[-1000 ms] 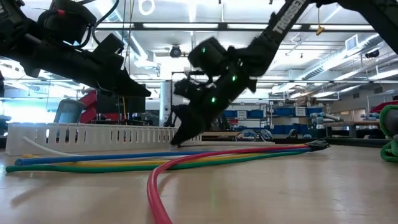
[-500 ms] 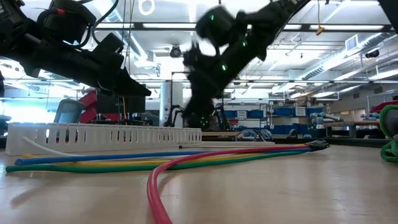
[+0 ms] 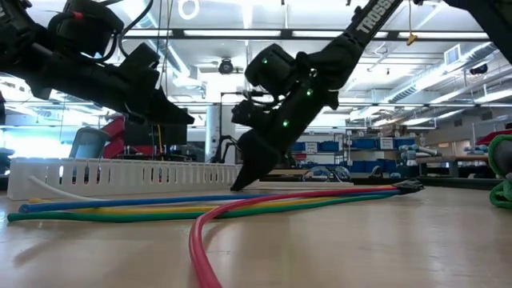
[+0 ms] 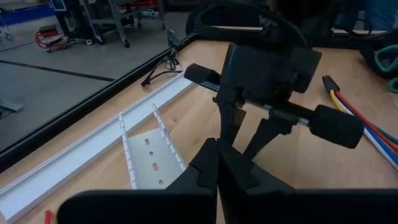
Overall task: Ziptie cables
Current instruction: Wrap the black zip tie on the cables
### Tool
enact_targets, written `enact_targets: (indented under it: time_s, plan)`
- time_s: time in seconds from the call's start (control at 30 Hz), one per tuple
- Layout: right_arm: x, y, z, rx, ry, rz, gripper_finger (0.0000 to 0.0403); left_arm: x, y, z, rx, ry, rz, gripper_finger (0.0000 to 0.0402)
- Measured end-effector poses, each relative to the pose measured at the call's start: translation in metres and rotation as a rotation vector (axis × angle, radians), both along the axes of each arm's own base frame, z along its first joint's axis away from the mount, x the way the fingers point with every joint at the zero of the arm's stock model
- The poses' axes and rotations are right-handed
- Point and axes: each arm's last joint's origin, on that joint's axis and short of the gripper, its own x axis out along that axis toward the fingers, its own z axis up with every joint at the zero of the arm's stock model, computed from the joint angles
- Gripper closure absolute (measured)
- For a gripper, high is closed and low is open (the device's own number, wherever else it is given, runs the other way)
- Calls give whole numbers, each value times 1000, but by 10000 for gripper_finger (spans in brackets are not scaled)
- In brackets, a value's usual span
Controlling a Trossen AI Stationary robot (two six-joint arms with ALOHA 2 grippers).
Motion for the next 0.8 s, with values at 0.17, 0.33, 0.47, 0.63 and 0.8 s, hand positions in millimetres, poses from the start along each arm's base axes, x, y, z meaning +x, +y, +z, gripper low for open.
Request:
enact_targets:
  time_s: [0.17,0.33,0.47,0.63,0.8]
  plan:
    - [2,-6,-6,9,-8,3,330,0,0,0,0,1,0,396]
    - [1,-12,-6,65,-15,45,372,0,0,0,0,3,0,396]
    - [0,-13,-7,68,-13,41,396,0,0,0,0,1,0,396]
    - [1,-12,-4,60,-31,40,403,0,0,0,0,1,0,396]
    - [1,-6,17,40,-87,66,402,0,0,0,-2,-1,1,396]
